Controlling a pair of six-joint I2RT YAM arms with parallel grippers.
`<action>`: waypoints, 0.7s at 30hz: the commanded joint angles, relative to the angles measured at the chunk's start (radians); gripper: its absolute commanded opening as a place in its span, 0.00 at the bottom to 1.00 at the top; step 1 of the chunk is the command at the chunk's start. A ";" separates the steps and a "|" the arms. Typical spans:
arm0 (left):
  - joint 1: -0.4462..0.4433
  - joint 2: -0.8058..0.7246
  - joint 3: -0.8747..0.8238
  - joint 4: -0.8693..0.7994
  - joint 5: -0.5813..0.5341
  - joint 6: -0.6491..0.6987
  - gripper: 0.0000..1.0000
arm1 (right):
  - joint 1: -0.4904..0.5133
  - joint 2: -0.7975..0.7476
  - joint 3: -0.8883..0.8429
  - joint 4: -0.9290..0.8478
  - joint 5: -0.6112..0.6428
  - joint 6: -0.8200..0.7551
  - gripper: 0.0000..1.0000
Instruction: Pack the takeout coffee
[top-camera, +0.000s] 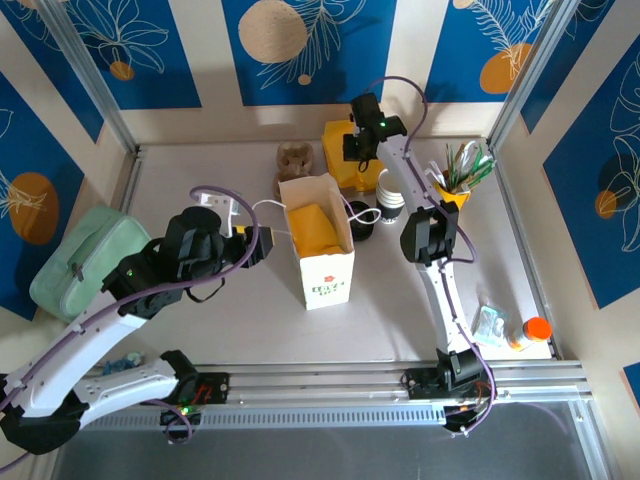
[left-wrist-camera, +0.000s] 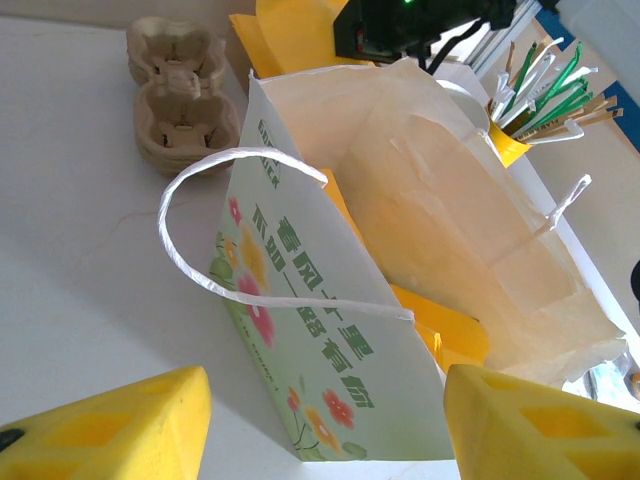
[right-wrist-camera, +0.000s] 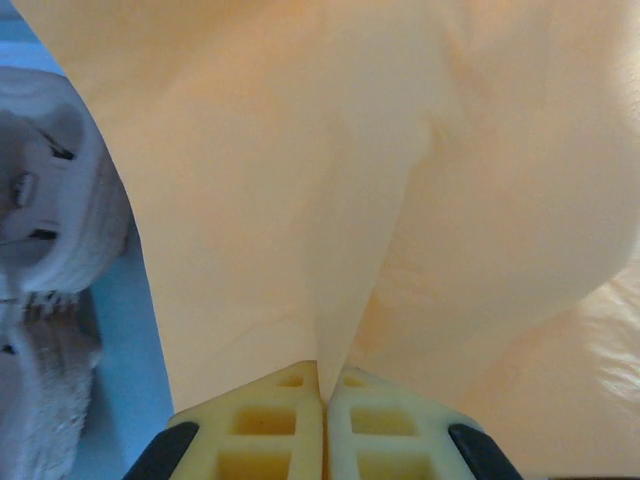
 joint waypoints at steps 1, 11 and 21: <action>-0.006 -0.023 0.001 -0.014 -0.005 -0.008 0.63 | 0.004 -0.097 0.022 -0.038 -0.045 0.028 0.06; -0.008 -0.030 0.000 -0.012 0.002 -0.007 0.63 | 0.007 -0.270 0.024 -0.111 -0.174 0.081 0.05; -0.007 -0.030 -0.009 0.002 0.032 -0.008 0.63 | 0.002 -0.473 -0.027 -0.266 -0.410 0.137 0.03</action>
